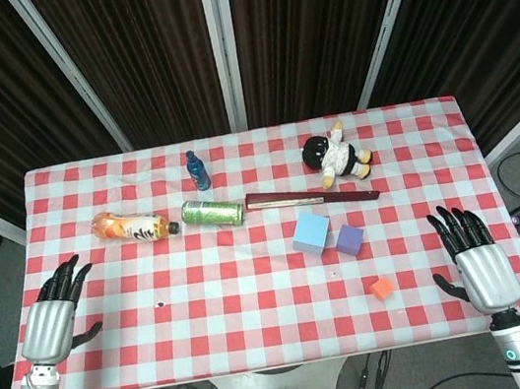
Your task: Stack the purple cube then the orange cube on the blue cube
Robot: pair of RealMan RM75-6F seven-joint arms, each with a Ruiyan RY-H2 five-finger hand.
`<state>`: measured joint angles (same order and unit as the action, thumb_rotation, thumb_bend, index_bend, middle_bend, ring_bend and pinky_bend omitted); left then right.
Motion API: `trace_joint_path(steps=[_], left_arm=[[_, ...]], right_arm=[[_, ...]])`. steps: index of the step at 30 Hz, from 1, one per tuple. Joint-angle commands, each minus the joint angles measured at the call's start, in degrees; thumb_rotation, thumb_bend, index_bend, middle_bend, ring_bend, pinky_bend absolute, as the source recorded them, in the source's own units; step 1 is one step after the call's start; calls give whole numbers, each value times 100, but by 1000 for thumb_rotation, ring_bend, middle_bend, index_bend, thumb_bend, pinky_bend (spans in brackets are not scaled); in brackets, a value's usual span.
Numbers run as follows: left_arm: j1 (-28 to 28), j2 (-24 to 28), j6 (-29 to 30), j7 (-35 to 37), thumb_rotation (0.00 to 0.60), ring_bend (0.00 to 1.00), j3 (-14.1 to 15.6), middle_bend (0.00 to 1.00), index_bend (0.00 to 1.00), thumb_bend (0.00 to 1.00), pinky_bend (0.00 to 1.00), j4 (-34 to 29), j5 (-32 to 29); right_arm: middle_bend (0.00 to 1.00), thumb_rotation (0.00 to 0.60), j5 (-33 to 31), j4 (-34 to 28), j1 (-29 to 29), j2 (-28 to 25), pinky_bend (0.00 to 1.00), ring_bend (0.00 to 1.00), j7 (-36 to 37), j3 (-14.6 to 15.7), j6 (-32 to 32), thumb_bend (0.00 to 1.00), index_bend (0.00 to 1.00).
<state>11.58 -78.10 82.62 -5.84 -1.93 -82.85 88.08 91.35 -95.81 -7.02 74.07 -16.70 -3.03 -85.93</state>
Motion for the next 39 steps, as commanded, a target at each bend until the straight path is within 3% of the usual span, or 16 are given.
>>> trace_joint_path(steps=[1,7,12,15,17,20,23,30,39], left_arm=[[0,-1,0,2,600,82,3,109,160,0,210,2,5],[23,-20,3,-21,600,82,-36,109,160,0,210,-20,-3],[38,-2,3,6,600,82,-36,109,160,0,210,-21,25],[24,16,14,26,600,82,-34,109,160,0,210,-31,13],[13,26,32,41,600,82,-29,109,160,0,210,-51,19],[23,33,42,15,600,82,-25,109,160,0,210,-76,53],[23,35,62,2,600,82,-25,109,160,0,210,-92,75],[-1,67,94,34,600,82,-6,109,160,0,210,-124,94],[7,108,95,123,600,82,-28,109,160,0,210,-160,92]], right_arm=[[36,600,-11,0,-2,-2,77,0,16,-1,9,94,27],[39,600,-60,-49,-22,-47,77,0,32,5,87,94,27],[72,600,-252,-475,-110,-199,106,12,-58,-129,221,94,33],[250,600,-610,-965,-196,-266,358,226,-321,-305,372,93,94],[442,600,-1142,-1356,-345,-338,581,473,-640,-501,655,90,159],[629,600,-2554,-1984,-720,-501,728,705,-1058,-872,1368,69,219],[789,600,-4336,-2380,-1315,-688,791,824,-1326,-1280,2138,39,275],[965,600,-7060,-2048,-2820,-154,880,972,-2292,-1759,2183,22,328],[1000,600,-8844,-1394,-4187,809,981,1000,-3098,-2122,1277,23,336]])
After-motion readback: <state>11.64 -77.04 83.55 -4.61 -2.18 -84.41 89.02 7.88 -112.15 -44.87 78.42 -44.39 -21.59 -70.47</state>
